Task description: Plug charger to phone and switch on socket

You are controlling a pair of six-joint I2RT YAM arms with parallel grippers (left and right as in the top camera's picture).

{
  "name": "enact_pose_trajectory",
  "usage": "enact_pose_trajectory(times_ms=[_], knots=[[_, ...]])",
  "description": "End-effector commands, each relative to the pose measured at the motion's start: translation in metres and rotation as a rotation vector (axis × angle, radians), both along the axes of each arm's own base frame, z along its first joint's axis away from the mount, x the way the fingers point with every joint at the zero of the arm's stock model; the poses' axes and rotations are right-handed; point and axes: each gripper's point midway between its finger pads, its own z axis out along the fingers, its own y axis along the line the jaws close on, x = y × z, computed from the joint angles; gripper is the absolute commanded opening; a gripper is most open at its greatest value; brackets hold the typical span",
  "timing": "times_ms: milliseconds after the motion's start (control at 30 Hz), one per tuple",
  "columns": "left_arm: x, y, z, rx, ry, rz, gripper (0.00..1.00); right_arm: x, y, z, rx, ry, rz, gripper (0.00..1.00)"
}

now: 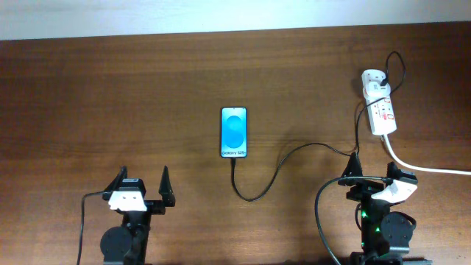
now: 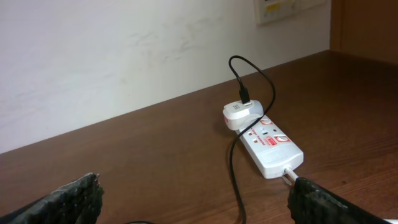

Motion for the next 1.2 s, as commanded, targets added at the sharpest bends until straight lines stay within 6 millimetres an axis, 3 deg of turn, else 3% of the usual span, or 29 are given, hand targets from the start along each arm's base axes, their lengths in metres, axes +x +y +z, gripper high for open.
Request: enact_pose_trajectory(times_ms=[0, 667, 833, 1167], knots=[[0.0, -0.006, -0.002, 0.041, -0.004, -0.035, 0.99, 0.0, 0.003, -0.002, -0.005, 0.004, 0.017, 0.99], [0.0, -0.005, -0.001, 0.04, -0.005, -0.032, 0.99, 0.0, 0.001, -0.002, -0.008, 0.004, 0.004, 0.99], [0.0, -0.005, -0.001, 0.04, -0.005, -0.032, 0.99, 0.002, 0.016, -0.004, -0.288, 0.051, 0.109, 0.99], [0.0, -0.005, -0.001, 0.04, -0.005, -0.032, 0.99, 0.002, 0.017, -0.003, -0.302, 0.051, 0.116, 0.99]])
